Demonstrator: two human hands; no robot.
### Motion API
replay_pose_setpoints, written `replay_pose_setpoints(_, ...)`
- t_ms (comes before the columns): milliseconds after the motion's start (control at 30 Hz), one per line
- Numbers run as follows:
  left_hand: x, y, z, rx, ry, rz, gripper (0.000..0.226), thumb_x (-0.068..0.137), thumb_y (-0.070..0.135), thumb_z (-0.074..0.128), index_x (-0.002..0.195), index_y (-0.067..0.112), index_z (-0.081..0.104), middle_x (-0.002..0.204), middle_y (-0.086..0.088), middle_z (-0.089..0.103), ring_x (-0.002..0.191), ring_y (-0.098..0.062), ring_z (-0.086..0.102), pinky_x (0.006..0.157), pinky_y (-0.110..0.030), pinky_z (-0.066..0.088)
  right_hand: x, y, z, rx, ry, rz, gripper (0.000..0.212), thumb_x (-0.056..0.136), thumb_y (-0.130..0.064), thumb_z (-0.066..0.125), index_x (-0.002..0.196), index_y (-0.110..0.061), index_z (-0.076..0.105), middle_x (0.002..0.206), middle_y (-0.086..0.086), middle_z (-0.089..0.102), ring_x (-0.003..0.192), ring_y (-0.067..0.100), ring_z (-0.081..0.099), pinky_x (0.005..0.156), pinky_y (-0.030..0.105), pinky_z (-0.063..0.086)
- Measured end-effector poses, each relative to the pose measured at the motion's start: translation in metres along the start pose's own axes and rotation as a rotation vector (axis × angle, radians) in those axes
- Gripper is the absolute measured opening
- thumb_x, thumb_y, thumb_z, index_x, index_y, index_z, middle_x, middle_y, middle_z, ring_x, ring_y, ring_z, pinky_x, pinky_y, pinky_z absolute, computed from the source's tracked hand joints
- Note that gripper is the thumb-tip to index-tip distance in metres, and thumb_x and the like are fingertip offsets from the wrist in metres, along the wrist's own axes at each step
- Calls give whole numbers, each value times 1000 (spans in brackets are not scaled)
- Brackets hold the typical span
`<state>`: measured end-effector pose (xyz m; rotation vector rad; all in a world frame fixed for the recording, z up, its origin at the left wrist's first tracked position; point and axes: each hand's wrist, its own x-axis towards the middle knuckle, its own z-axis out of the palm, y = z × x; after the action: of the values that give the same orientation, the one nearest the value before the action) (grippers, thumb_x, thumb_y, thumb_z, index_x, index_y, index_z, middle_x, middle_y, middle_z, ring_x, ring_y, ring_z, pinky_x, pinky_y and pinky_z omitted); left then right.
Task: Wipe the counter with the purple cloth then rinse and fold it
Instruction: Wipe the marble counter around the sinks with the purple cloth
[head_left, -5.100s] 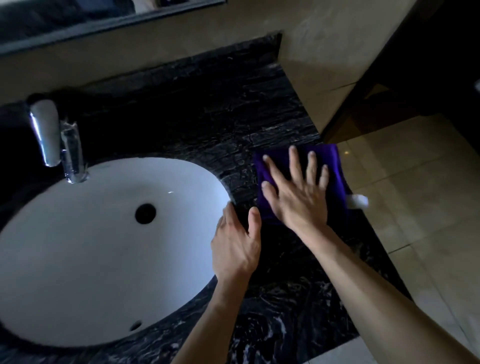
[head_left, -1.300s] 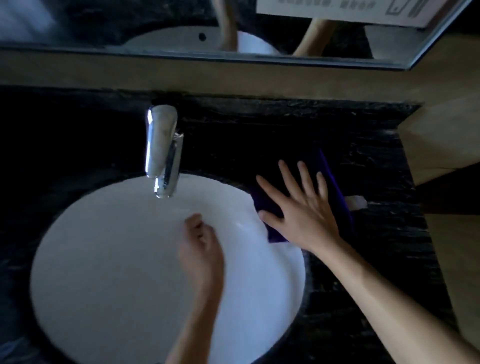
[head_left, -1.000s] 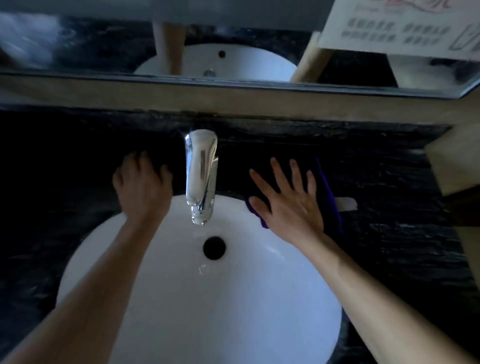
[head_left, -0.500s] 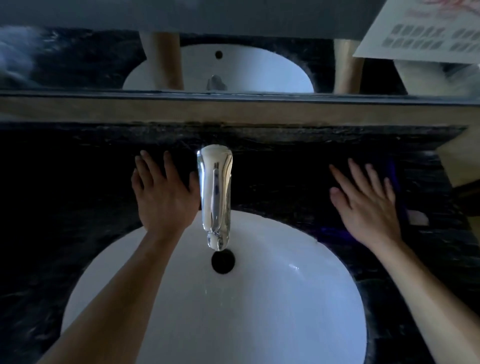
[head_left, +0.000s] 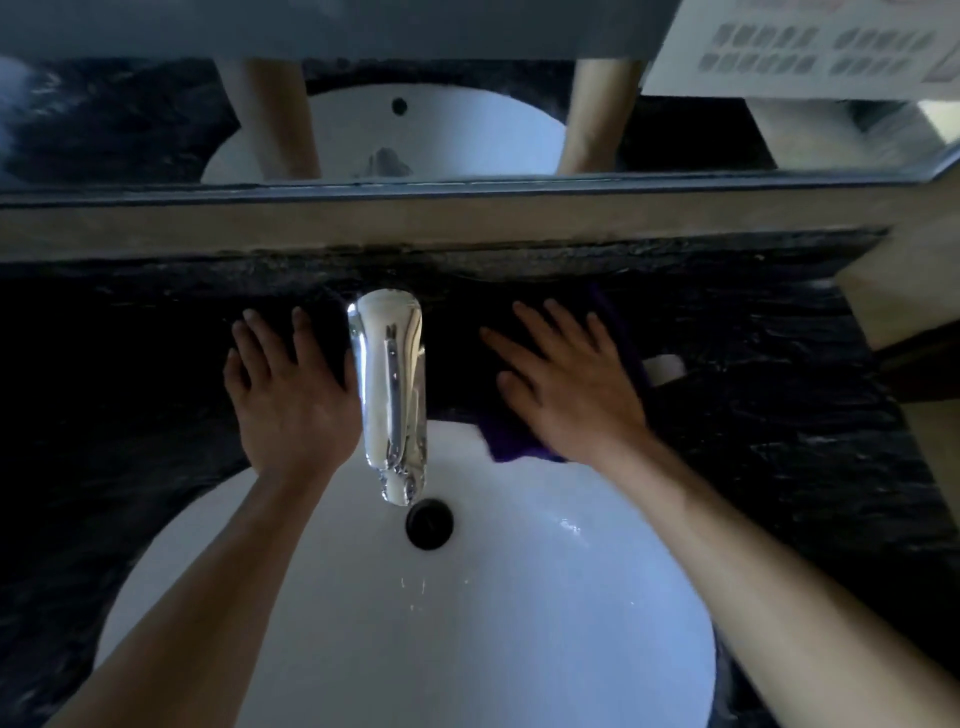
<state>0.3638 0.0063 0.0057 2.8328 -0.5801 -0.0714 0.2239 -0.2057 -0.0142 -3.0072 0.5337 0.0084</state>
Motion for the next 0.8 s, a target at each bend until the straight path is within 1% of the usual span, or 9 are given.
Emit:
replay_pose_setpoints(133, 1, 2, -1, -17, -20, -6, 124, 80, 63, -40, 151, -7, 33, 154, -46, 18, 147, -58, 19, 117, -64, 17, -33, 100, -14, -23, -41, 341, 59, 96, -56, 20, 154, -47, 30, 168, -4, 27, 154, 28, 21, 124, 57, 17)
replay_pose_setpoints(200, 1, 3, 0, -20, -28, -11, 127, 76, 64, -43, 153, -7, 30, 155, -46, 14, 148, -58, 15, 119, -63, 14, -37, 105, -15, -24, -44, 487, 61, 95, -56, 18, 155, -46, 27, 168, -2, 24, 155, 31, 17, 124, 59, 14)
replay_pose_setpoints(267, 2, 6, 0, -17, -22, -14, 127, 76, 63, -44, 153, -7, 29, 155, -46, 14, 148, -58, 15, 119, -64, 13, -25, 73, -12, -37, -22, 539, 64, 95, -55, 19, 156, -39, 30, 167, 6, 28, 153, 37, 20, 122, 62, 16)
replay_pose_setpoints(400, 2, 4, 1, -3, -21, 7, 120, 82, 59, -41, 152, -9, 30, 154, -47, 16, 146, -60, 17, 117, -66, 15, 7, -41, -2, -30, 18, 309, 64, 93, -52, 27, 152, -31, 41, 158, 14, 43, 147, 45, 32, 118, 62, 22)
replay_pose_setpoints(500, 2, -1, 5, 8, 22, 2, 88, 98, 41, -17, 149, -9, 34, 153, -47, 21, 145, -60, 22, 115, -68, 21, 22, -88, 1, 92, -3, 117, 62, 93, -47, 28, 151, -30, 44, 158, 8, 44, 148, 40, 32, 120, 58, 20)
replay_pose_setpoints(600, 4, -5, 8, 13, 47, -20, 74, 95, 29, 2, 147, -9, 37, 153, -45, 24, 144, -59, 25, 113, -69, 24, 17, -38, 0, 76, 2, -76, 54, 96, -46, 37, 147, -33, 49, 154, 3, 51, 144, 34, 41, 117, 53, 28)
replay_pose_setpoints(633, 3, -7, 9, 9, 57, -15, 72, 95, 28, 3, 146, -9, 38, 153, -45, 24, 144, -59, 25, 113, -69, 25, 9, -6, -2, 32, -12, -73, 53, 96, -46, 38, 147, -34, 49, 153, 3, 51, 144, 32, 42, 116, 52, 30)
replay_pose_setpoints(733, 3, -8, 11, -3, 68, -11, 70, 97, 26, 3, 144, -11, 39, 152, -47, 25, 142, -61, 28, 109, -70, 26, -23, 100, -11, -55, 10, 167, 56, 98, -47, 31, 149, -30, 46, 157, 7, 47, 147, 34, 39, 117, 55, 32)
replay_pose_setpoints(800, 4, -6, 12, 1, 79, -9, 69, 98, 24, 0, 145, -11, 38, 151, -48, 25, 141, -62, 28, 110, -70, 26, -40, 139, -19, -36, -16, 371, 61, 98, -49, 25, 152, -28, 42, 163, 8, 36, 151, 34, 30, 121, 56, 24)
